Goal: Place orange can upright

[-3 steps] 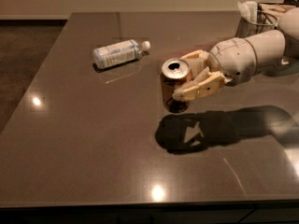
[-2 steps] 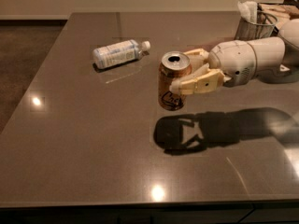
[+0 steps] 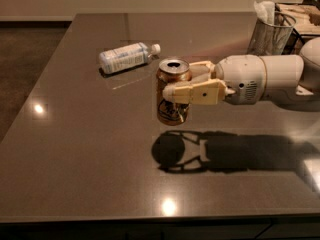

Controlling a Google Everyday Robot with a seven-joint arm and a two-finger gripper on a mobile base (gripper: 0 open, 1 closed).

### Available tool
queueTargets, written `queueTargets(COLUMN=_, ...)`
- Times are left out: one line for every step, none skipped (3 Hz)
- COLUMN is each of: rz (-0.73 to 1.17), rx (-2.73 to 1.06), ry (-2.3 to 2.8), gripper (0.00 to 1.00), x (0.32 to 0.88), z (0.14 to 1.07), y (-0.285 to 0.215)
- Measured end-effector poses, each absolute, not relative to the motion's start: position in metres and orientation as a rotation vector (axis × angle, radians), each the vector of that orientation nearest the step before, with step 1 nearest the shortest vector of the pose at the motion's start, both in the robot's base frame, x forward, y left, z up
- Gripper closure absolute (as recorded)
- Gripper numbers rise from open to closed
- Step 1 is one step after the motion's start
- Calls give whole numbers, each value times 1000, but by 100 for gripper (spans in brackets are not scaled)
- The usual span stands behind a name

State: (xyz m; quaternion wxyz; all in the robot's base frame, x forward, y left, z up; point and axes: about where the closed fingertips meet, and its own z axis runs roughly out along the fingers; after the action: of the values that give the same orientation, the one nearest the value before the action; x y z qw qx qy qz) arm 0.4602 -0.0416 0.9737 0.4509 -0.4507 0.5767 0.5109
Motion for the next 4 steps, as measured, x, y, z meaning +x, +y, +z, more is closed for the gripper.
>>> queueTargets(rz=1226, rx=-1013, ry=1493, gripper=100, x=460, z=966, y=-25)
queueTargets(rz=1154, rx=-934, ry=1523, gripper=100, x=462, z=950, y=-10)
queueTargets(rz=1052, rx=-903, ry=1536, gripper=100, x=467, z=933, y=-6)
queueTargets(rz=970, rx=-882, ry=1548, gripper=100, x=471, z=915, y=-6)
